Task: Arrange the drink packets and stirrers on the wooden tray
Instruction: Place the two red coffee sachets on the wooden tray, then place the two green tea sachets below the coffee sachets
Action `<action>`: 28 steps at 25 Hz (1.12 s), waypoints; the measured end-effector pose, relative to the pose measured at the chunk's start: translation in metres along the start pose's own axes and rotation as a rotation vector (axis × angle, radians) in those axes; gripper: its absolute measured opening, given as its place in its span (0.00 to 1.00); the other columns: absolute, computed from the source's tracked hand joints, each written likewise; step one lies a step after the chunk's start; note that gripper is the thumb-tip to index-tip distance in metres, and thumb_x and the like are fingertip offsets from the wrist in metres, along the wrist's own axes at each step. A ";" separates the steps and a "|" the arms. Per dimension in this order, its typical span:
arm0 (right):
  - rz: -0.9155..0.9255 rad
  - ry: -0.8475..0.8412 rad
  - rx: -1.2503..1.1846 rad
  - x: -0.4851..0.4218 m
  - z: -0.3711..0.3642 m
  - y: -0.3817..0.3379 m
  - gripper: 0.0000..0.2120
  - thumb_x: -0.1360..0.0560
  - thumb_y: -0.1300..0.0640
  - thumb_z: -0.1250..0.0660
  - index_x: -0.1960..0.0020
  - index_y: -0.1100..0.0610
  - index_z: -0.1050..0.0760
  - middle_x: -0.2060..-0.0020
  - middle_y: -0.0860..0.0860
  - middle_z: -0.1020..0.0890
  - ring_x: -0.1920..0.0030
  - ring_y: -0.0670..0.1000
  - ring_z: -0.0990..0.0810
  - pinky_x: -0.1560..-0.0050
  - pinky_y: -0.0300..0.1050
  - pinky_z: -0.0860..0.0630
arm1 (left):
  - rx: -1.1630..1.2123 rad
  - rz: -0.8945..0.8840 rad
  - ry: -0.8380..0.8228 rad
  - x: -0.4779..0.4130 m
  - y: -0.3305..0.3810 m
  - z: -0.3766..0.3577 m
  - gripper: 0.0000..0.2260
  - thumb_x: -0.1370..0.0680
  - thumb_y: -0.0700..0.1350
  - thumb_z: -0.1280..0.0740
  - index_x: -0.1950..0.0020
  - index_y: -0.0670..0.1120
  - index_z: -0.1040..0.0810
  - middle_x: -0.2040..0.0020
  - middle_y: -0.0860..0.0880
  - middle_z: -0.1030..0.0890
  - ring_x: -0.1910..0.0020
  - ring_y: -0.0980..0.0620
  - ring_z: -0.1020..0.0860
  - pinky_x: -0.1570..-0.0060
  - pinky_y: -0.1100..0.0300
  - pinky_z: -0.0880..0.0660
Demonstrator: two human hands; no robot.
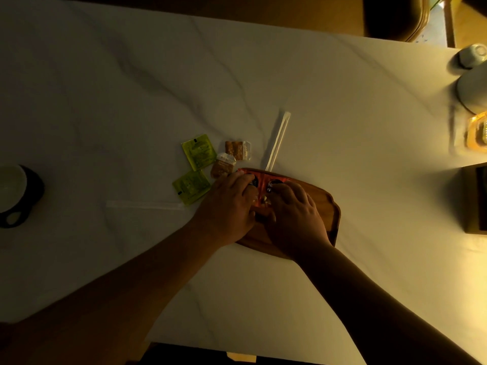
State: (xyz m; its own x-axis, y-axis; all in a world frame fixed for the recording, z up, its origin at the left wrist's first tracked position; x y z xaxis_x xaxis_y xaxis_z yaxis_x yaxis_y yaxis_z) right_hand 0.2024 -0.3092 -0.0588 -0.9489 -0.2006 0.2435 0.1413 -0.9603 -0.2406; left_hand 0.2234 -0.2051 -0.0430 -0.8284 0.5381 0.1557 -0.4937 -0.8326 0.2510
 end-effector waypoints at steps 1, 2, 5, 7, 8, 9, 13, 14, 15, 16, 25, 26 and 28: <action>-0.003 0.005 -0.005 -0.001 0.002 0.000 0.32 0.26 0.36 0.50 0.32 0.53 0.26 0.33 0.54 0.23 0.30 0.61 0.31 0.33 0.60 0.33 | 0.018 -0.001 0.028 0.000 -0.002 0.003 0.21 0.26 0.51 0.32 0.36 0.43 0.25 0.30 0.41 0.27 0.27 0.39 0.33 0.30 0.41 0.33; -0.006 0.015 -0.009 -0.003 0.005 0.000 0.32 0.26 0.36 0.49 0.33 0.53 0.25 0.35 0.54 0.22 0.31 0.61 0.30 0.34 0.60 0.31 | 0.039 0.002 0.062 0.001 -0.005 0.007 0.20 0.27 0.50 0.32 0.37 0.43 0.25 0.30 0.41 0.26 0.29 0.40 0.31 0.31 0.42 0.31; -0.021 0.072 -0.045 -0.015 0.013 0.003 0.24 0.26 0.41 0.44 0.37 0.52 0.25 0.40 0.53 0.21 0.37 0.57 0.28 0.40 0.54 0.27 | 0.107 0.089 0.155 0.002 -0.028 0.019 0.17 0.26 0.51 0.34 0.40 0.45 0.23 0.37 0.45 0.24 0.37 0.44 0.27 0.43 0.47 0.24; -0.027 0.086 -0.077 -0.029 0.017 0.002 0.19 0.25 0.45 0.37 0.38 0.52 0.25 0.41 0.52 0.21 0.39 0.56 0.27 0.44 0.50 0.27 | 0.089 0.215 0.198 0.003 -0.054 0.029 0.14 0.25 0.52 0.35 0.43 0.47 0.23 0.43 0.46 0.22 0.44 0.45 0.25 0.52 0.52 0.25; -0.029 0.084 -0.094 -0.039 0.018 -0.001 0.18 0.25 0.45 0.34 0.38 0.52 0.25 0.41 0.52 0.21 0.40 0.56 0.27 0.44 0.50 0.27 | 0.061 0.287 0.209 0.004 -0.069 0.033 0.13 0.25 0.53 0.34 0.44 0.48 0.23 0.45 0.46 0.22 0.47 0.45 0.25 0.56 0.54 0.28; -0.029 0.083 -0.112 -0.049 0.020 -0.006 0.17 0.25 0.46 0.33 0.38 0.51 0.25 0.41 0.52 0.21 0.40 0.56 0.27 0.45 0.50 0.28 | 0.035 0.363 0.203 0.005 -0.084 0.036 0.14 0.26 0.55 0.33 0.45 0.47 0.23 0.46 0.46 0.22 0.48 0.44 0.24 0.58 0.55 0.30; 0.064 0.093 -0.168 -0.094 0.031 -0.049 0.21 0.25 0.43 0.37 0.36 0.51 0.26 0.40 0.53 0.22 0.39 0.57 0.26 0.45 0.52 0.27 | 0.048 0.650 0.054 0.023 -0.141 0.032 0.30 0.35 0.64 0.26 0.43 0.45 0.25 0.45 0.41 0.24 0.45 0.38 0.24 0.54 0.48 0.26; 0.090 0.088 -0.171 -0.107 0.033 -0.062 0.23 0.26 0.41 0.37 0.36 0.52 0.25 0.41 0.53 0.21 0.40 0.57 0.26 0.46 0.52 0.26 | 0.053 0.686 0.009 0.029 -0.150 0.029 0.33 0.37 0.66 0.25 0.43 0.45 0.26 0.44 0.41 0.24 0.44 0.38 0.25 0.53 0.47 0.25; 0.102 0.083 -0.151 -0.120 0.033 -0.073 0.24 0.27 0.40 0.36 0.37 0.53 0.25 0.43 0.54 0.21 0.42 0.58 0.25 0.49 0.52 0.27 | 0.057 0.701 -0.026 0.034 -0.157 0.027 0.34 0.38 0.66 0.24 0.42 0.45 0.26 0.43 0.42 0.25 0.44 0.38 0.25 0.51 0.46 0.25; 0.100 0.078 -0.107 -0.132 0.032 -0.082 0.25 0.29 0.40 0.33 0.39 0.54 0.24 0.44 0.55 0.21 0.43 0.58 0.25 0.50 0.52 0.27 | 0.070 0.705 -0.045 0.039 -0.162 0.026 0.34 0.39 0.65 0.23 0.42 0.45 0.26 0.43 0.42 0.26 0.43 0.38 0.25 0.50 0.45 0.26; -0.096 -0.011 0.028 -0.193 0.003 -0.118 0.26 0.30 0.41 0.31 0.41 0.58 0.25 0.44 0.58 0.22 0.42 0.61 0.27 0.47 0.55 0.31 | 0.152 0.729 -0.035 0.069 -0.200 0.022 0.22 0.31 0.57 0.26 0.47 0.44 0.24 0.49 0.39 0.21 0.48 0.35 0.22 0.53 0.47 0.26; -0.088 -0.033 -0.005 -0.194 0.002 -0.123 0.23 0.29 0.43 0.31 0.41 0.57 0.25 0.44 0.58 0.22 0.42 0.61 0.27 0.47 0.55 0.30 | 0.169 0.733 -0.011 0.072 -0.204 0.022 0.17 0.28 0.54 0.29 0.48 0.44 0.24 0.50 0.38 0.20 0.49 0.35 0.21 0.54 0.48 0.27; -0.031 -0.048 -0.098 -0.189 0.007 -0.136 0.15 0.27 0.48 0.33 0.45 0.56 0.25 0.48 0.57 0.21 0.44 0.60 0.26 0.49 0.55 0.29 | 0.248 0.734 0.045 0.079 -0.207 0.024 0.10 0.23 0.49 0.33 0.47 0.44 0.23 0.51 0.37 0.19 0.49 0.35 0.21 0.55 0.48 0.28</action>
State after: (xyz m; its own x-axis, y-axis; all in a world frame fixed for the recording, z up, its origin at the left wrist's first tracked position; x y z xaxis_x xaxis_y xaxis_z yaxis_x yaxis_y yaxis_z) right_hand 0.3645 -0.1422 -0.0660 -0.9375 -0.1825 0.2962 0.0816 -0.9430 -0.3228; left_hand 0.2666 0.0134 -0.0594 -0.9329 -0.1498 0.3274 0.2546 -0.9174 0.3058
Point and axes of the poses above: each hand's wrist, its own x-axis away from the middle knuckle, its own z-axis out of the back of the hand, y = z × x, the point moved 10 cm from there along -x, towards the middle knuckle
